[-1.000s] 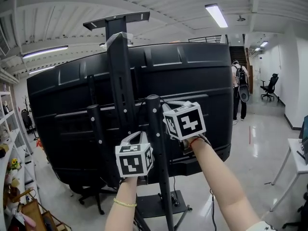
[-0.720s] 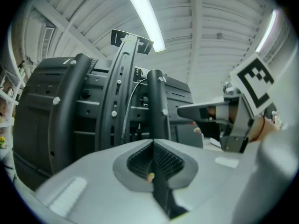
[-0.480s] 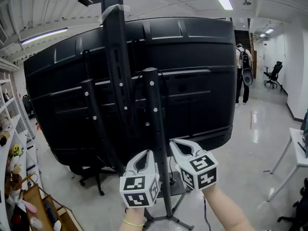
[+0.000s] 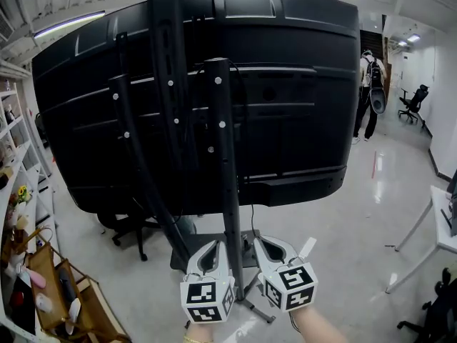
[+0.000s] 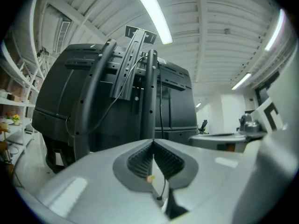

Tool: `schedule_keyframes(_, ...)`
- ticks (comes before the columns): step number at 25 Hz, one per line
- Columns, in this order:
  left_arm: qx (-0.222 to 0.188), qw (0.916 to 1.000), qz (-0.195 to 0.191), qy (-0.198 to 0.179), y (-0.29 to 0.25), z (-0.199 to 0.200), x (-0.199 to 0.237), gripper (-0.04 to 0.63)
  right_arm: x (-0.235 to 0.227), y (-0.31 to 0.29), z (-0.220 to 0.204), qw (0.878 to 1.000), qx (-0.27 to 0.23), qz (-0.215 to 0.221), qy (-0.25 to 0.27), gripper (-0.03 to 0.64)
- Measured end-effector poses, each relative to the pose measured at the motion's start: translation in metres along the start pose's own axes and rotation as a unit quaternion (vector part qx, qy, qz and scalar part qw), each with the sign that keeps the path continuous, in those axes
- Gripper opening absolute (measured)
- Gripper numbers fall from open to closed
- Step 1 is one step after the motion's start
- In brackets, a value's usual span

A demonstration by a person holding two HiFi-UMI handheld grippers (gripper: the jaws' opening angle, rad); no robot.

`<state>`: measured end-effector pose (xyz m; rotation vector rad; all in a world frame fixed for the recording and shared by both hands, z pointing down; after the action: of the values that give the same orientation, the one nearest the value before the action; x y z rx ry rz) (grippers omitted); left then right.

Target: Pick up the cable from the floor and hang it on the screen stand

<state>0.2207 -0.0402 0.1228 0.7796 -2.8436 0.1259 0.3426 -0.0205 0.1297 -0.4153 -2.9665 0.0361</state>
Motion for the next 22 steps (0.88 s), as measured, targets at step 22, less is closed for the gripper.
schedule_keyframes(22, 0.022, 0.9995, 0.015, 0.016, -0.001, -0.024, -0.016, 0.008, -0.003, 0.016, -0.009, 1.0, 0.009, 0.019, 0.012, -0.002)
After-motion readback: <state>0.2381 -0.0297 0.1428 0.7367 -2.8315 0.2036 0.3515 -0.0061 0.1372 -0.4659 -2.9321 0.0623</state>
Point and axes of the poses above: the fingertips, and each gripper's own axes: y backward along the fingers, x to its left, z out of its top, the point moved 4 cm from there along y, backward along the fingers, and after that the axes turned 10 degrees about y, right-handed, at the moved point
